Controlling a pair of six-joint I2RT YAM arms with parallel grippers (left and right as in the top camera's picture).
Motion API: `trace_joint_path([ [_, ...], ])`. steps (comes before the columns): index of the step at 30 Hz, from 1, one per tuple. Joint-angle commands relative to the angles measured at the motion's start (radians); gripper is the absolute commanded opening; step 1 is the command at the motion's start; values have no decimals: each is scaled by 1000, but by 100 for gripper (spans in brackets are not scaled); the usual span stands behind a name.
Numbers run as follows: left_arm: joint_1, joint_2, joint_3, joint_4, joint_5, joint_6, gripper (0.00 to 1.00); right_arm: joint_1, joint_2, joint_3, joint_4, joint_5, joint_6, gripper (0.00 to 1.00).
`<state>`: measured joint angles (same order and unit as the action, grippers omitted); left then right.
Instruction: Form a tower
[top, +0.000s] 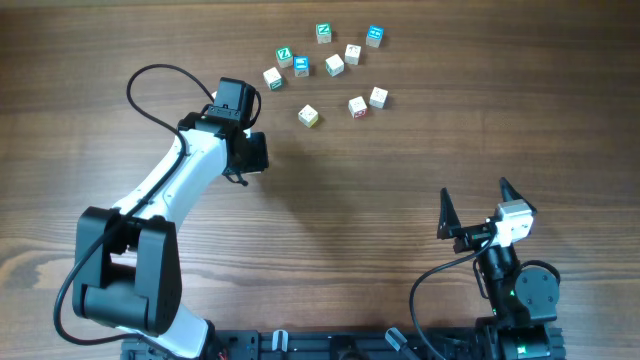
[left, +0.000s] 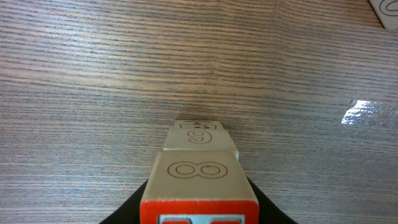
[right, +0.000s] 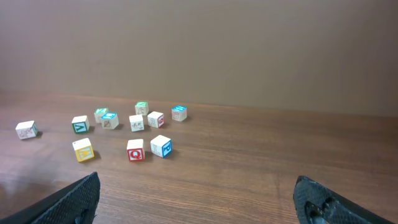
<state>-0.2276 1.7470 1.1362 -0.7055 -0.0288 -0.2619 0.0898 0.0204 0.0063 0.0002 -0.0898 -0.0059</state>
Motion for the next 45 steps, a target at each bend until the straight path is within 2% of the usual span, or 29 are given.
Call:
trace_joint_path([
  [1,2,9,-6,-8,2,-16,34,-3,-3,-1,6,-16,-14,100],
  [20,2,-19,-4,-20,1,-16,35,-3,-3,-1,6,-16,-14,100],
  [23,2,-19,-4,-26,2,-16,41,-3,-3,-1,5,-16,-14,100],
  [26,2,-19,-4,-27,1,-16,43,-3,-3,-1,5,-16,-14,98],
  [28,2,-19,-4,-27,1,-16,51,-3,-3,-1,6,-16,-14,100],
  [29,2,-19,-4,-27,1,-16,63,-3,-3,-1,5,-16,-14,100],
  [33,2,-19,-4,1,-8,-15,70,-3,-3,-1,6,-16,-14,100],
  [36,2,-19,-4,32,-19,-3,84,-3,-3,-1,6,-16,-14,100],
  [38,2,-21,0,41,-18,23,84,-3,-3,-1,6,-16,-14,100],
  [41,2,-21,36,37,-18,49,75,-3,-3,-1,6,-16,-14,100],
  [43,2,-21,44,37,-18,49,74,-3,-3,-1,5,-16,-14,100],
  [45,2,-21,44,37,-18,67,68,-3,-3,-1,6,-16,-14,100],
])
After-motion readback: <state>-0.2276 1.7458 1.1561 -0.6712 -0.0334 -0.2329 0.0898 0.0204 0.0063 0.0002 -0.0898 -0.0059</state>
